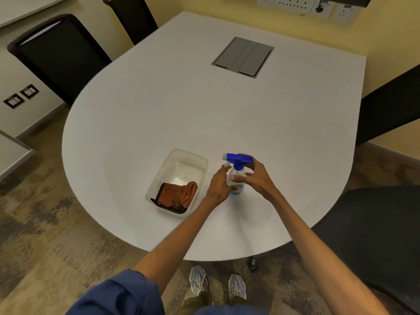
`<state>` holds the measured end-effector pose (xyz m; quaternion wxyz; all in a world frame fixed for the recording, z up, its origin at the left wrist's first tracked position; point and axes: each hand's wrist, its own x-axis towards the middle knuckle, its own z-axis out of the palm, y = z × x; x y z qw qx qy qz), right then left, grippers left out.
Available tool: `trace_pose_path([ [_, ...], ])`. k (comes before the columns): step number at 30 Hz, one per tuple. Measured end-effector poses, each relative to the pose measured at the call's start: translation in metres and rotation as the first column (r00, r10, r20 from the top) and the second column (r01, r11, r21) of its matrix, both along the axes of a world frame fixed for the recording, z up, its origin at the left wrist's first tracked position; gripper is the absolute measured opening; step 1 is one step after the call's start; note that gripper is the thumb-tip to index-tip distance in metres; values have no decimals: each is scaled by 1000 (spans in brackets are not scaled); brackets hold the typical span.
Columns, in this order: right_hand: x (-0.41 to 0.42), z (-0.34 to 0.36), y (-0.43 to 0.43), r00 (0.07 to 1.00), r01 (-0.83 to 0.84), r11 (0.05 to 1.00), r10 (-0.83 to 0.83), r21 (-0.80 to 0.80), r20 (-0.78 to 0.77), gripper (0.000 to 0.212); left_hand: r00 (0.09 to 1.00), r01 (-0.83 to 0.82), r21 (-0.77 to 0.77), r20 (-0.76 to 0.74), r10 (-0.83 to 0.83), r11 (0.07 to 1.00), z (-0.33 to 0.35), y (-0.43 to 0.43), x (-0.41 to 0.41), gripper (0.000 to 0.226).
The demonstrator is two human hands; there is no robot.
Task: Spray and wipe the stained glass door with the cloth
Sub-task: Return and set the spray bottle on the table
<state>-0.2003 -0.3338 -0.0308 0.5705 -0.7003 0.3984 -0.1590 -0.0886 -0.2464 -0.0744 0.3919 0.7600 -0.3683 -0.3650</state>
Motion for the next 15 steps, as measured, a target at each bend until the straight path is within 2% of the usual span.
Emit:
trace_pose_path([
  [3, -1, 12, -6, 999, -10, 998, 12, -67, 33, 90, 999, 22, -41, 33, -20, 999, 2, 10, 7, 63],
  [4, 0, 20, -7, 998, 33, 993, -27, -111, 56, 89, 999, 11, -64, 51, -8, 998, 2, 14, 13, 59],
  [6, 8, 38, -3, 981, 169, 950, -138, -262, 134, 74, 995, -50, -103, 79, 58, 993, 3, 23, 26, 59],
  [7, 13, 46, 0, 966, 238, 896, -177, -375, 188, 63, 991, -102, -123, 73, 111, 987, 5, 26, 33, 60],
  [9, 31, 60, 12, 938, 330, 725, -179, -604, 297, 39, 973, -218, -176, 32, 227, 960, 9, 34, 49, 55],
  [11, 58, 67, 33, 916, 380, 561, -117, -736, 384, 18, 951, -299, -205, 20, 309, 932, 14, 43, 70, 51],
  [12, 72, 67, 46, 910, 388, 522, -84, -760, 407, 13, 946, -310, -201, 36, 323, 929, 16, 49, 81, 51],
  [13, 86, 63, 60, 914, 369, 525, -56, -767, 402, 13, 945, -305, -185, 64, 321, 934, 17, 55, 92, 49],
  [15, 109, 46, 86, 956, 234, 619, -8, -750, 292, 13, 950, -261, -131, 144, 279, 956, 15, 71, 113, 41],
])
